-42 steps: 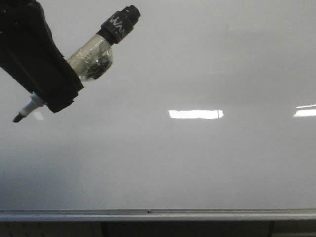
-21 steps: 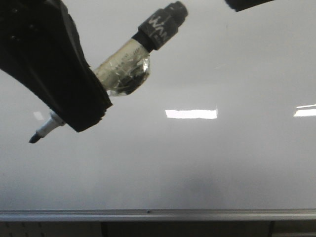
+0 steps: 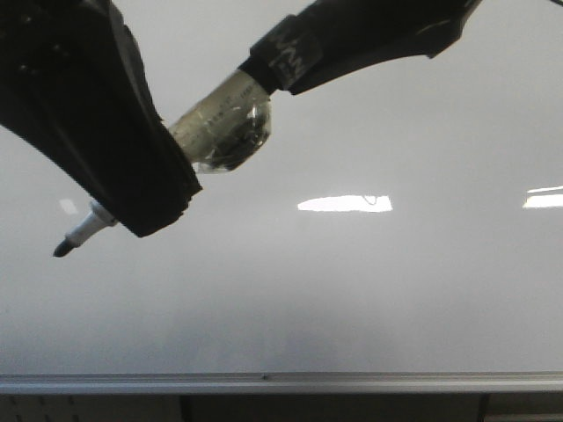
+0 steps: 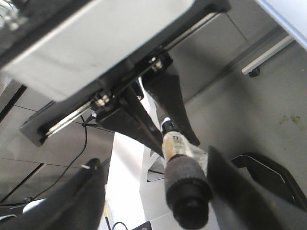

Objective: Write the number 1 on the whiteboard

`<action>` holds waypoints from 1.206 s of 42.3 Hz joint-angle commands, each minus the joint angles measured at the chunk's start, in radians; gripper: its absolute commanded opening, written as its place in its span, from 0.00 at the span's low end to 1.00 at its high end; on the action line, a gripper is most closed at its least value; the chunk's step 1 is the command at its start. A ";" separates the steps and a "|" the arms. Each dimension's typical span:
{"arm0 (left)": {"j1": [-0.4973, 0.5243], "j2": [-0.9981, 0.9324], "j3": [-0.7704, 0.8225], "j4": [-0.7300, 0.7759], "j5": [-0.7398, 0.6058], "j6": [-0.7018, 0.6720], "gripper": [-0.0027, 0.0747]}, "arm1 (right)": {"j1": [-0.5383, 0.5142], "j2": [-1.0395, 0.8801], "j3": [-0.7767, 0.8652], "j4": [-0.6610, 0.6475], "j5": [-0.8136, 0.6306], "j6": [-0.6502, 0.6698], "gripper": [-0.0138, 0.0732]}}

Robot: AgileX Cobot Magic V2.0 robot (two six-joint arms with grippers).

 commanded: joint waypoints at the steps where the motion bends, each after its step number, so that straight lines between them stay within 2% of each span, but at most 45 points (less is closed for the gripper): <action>1: -0.008 -0.037 -0.032 -0.055 0.058 0.005 0.01 | 0.006 -0.019 -0.031 0.079 0.113 -0.017 0.63; 9: -0.008 -0.037 -0.032 -0.055 0.048 0.009 0.01 | 0.006 -0.018 -0.031 0.079 0.112 -0.017 0.28; 15: -0.008 -0.037 -0.032 -0.055 0.023 0.012 0.01 | 0.006 -0.018 -0.031 0.079 0.110 -0.017 0.08; 20: -0.008 -0.037 -0.032 -0.055 0.021 0.012 0.02 | 0.006 -0.018 -0.031 0.079 0.087 -0.018 0.08; 22: -0.008 -0.037 -0.032 -0.055 0.021 0.012 0.06 | 0.006 -0.018 -0.031 0.079 0.073 -0.018 0.08; 25: -0.008 -0.037 -0.032 -0.055 0.019 0.012 0.18 | 0.006 -0.018 -0.031 0.078 0.058 -0.018 0.08; 32: -0.008 -0.037 -0.032 -0.055 -0.035 0.012 0.66 | 0.006 -0.024 -0.033 0.041 0.024 -0.018 0.09; 35: -0.008 -0.037 -0.034 -0.052 -0.060 0.012 0.77 | 0.006 -0.044 -0.033 -0.014 -0.047 0.000 0.09; 43: -0.002 -0.037 -0.076 -0.047 -0.064 0.012 0.76 | 0.006 -0.136 -0.033 -0.262 -0.282 0.182 0.09; 51: -0.002 -0.037 -0.132 -0.036 -0.071 0.012 0.76 | 0.005 -0.237 -0.021 -0.536 -0.401 0.406 0.09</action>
